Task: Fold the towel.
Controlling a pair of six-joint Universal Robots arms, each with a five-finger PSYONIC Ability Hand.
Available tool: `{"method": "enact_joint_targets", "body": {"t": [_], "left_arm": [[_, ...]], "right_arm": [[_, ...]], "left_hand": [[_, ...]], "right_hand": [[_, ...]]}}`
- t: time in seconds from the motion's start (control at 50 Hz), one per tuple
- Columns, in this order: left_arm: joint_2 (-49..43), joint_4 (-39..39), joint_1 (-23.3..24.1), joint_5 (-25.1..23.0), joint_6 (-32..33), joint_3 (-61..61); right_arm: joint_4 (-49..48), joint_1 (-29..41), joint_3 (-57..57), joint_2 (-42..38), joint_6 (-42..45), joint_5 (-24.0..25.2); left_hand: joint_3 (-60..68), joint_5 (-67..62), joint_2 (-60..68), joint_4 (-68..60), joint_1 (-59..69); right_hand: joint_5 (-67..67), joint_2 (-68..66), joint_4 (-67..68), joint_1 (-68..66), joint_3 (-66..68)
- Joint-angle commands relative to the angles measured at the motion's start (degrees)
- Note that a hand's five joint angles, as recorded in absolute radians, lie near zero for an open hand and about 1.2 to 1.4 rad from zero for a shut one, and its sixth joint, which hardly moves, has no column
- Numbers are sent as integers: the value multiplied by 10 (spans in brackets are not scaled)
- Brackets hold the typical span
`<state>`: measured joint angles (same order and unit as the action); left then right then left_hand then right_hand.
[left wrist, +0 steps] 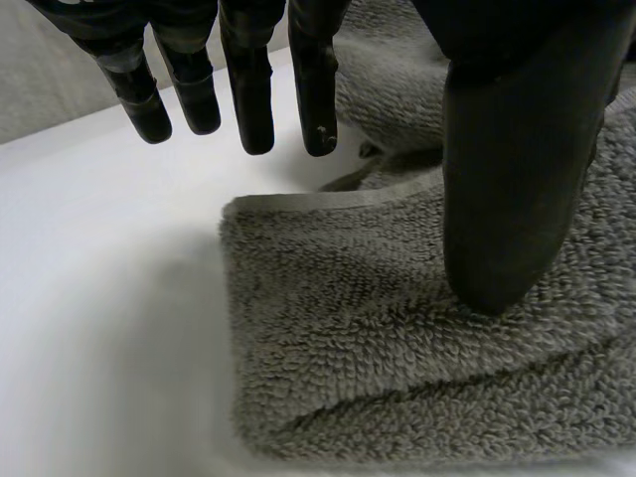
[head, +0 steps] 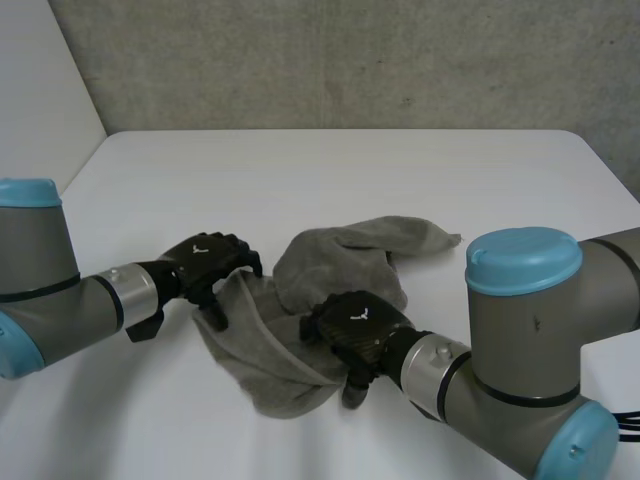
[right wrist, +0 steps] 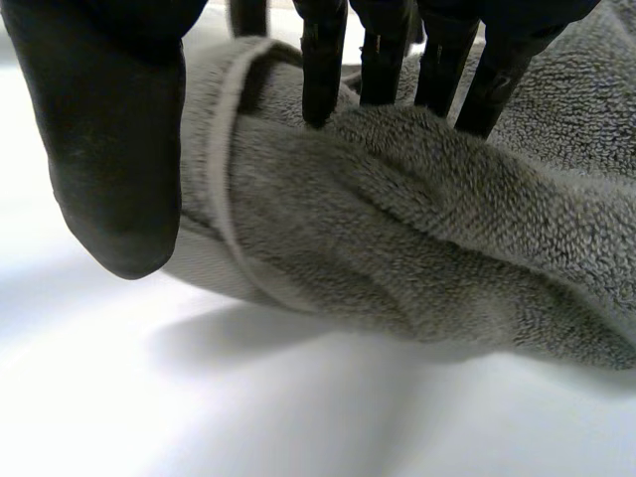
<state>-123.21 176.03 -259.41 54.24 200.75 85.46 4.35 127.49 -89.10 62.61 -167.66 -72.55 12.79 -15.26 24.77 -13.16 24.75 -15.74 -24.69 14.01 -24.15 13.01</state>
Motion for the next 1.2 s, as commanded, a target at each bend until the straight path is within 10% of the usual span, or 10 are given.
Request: {"method": "enact_joint_targets", "body": {"t": [0.02,0.22,0.32,0.72,0.76,0.84,0.88,0.92,1.2], "left_arm": [[-10,-1,8,3,0,-2],[-4,-33,8,-2,-1,-1],[3,-49,5,-1,-1,-3],[184,-61,45,1,-137,20],[191,-19,56,3,-172,35],[191,27,65,4,-192,56],[187,46,68,6,-199,65],[177,72,74,21,-210,76],[86,101,114,57,-210,60]], "right_arm": [[-56,7,0,-21,-28,-26],[-115,51,2,-63,-48,-29],[-113,59,8,-57,-51,-28],[7,-90,110,100,98,97],[24,-90,114,93,123,96],[45,-89,98,88,164,94],[62,-88,59,87,197,82],[64,-88,40,87,215,67],[7,-161,-84,147,198,-18]], "left_hand": [[-28,-127,132,32,132],[-28,-540,545,32,545],[-28,-547,552,32,552],[-28,-547,552,32,552],[-28,-178,183,32,183],[-28,-75,80,32,80],[-28,-70,75,32,75],[-28,-61,66,32,67],[-28,-63,68,32,68]], "right_hand": [[-7,-17,-40,-23,-30],[-253,-264,-40,-269,-30],[-541,-552,-40,-557,-30],[-543,-553,-40,-559,-30],[-543,-553,-40,-559,-30],[-543,-553,-40,-559,-30],[-42,-53,-40,-58,-30],[75,64,-40,59,-30],[110,99,-40,94,-30]]}}
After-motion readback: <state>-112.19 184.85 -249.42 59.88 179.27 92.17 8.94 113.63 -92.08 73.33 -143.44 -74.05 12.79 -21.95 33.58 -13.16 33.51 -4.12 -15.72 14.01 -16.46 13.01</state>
